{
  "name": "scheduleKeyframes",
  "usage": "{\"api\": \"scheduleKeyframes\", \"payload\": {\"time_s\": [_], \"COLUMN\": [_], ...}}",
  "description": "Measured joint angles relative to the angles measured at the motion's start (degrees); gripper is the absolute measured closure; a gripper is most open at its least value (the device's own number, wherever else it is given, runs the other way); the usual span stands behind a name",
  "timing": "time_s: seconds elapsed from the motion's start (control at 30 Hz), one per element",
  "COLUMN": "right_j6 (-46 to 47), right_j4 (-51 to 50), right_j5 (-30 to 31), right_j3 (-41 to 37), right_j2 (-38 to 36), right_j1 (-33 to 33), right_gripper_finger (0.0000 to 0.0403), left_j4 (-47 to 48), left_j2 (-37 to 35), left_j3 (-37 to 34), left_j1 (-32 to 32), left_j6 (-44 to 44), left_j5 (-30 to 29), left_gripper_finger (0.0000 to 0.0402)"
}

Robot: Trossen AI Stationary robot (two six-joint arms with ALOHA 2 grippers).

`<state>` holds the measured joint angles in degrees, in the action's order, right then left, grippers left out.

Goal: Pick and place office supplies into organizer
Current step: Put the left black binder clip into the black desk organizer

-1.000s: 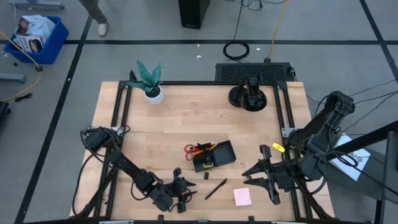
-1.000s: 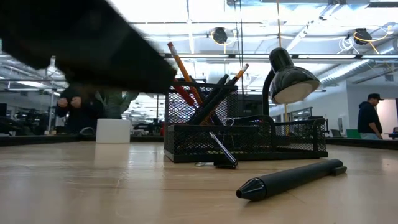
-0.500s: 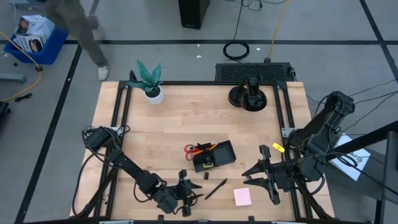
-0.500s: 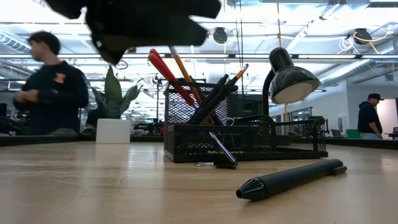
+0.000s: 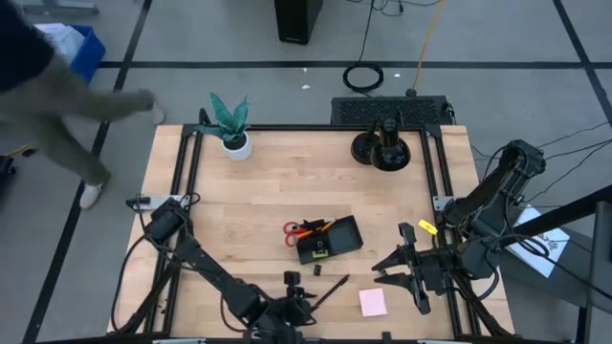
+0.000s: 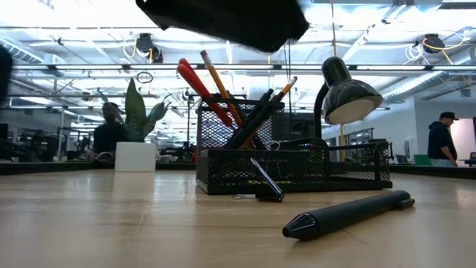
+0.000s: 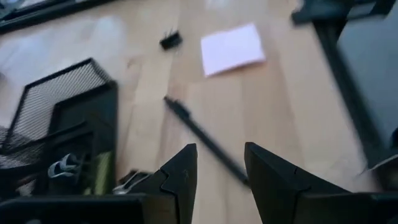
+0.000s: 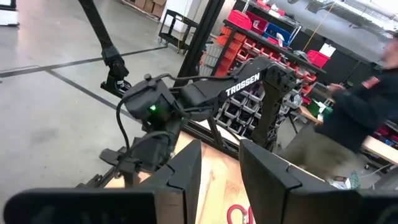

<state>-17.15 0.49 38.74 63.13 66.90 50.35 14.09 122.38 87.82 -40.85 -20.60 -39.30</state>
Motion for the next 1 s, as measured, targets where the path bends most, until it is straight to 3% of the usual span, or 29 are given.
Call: {"api": "scheduleKeyframes", "payload": {"time_s": [0.37, 0.83, 1.0], "right_j6": [0.0, 0.0, 0.0], "right_j4": [0.0, -1.7, -2.2], "right_j5": [0.0, 0.0, 0.0], "right_j3": [0.0, 0.0, 0.0], "right_j2": [0.0, 0.0, 0.0], "right_j1": [0.0, 0.0, 0.0], "right_gripper_finger": [0.0303, 0.0303, 0.0303], "left_j4": [11.6, 12.4, 8.3], "left_j2": [-0.1, -0.1, 0.0], "left_j3": [2.5, 2.5, 2.4], "left_j1": [2.5, 4.2, 4.4], "left_j6": [3.7, 10.8, 13.5], "left_j5": [8.0, 9.3, 9.5], "left_gripper_finger": [0.0261, 0.0261, 0.0261]}}
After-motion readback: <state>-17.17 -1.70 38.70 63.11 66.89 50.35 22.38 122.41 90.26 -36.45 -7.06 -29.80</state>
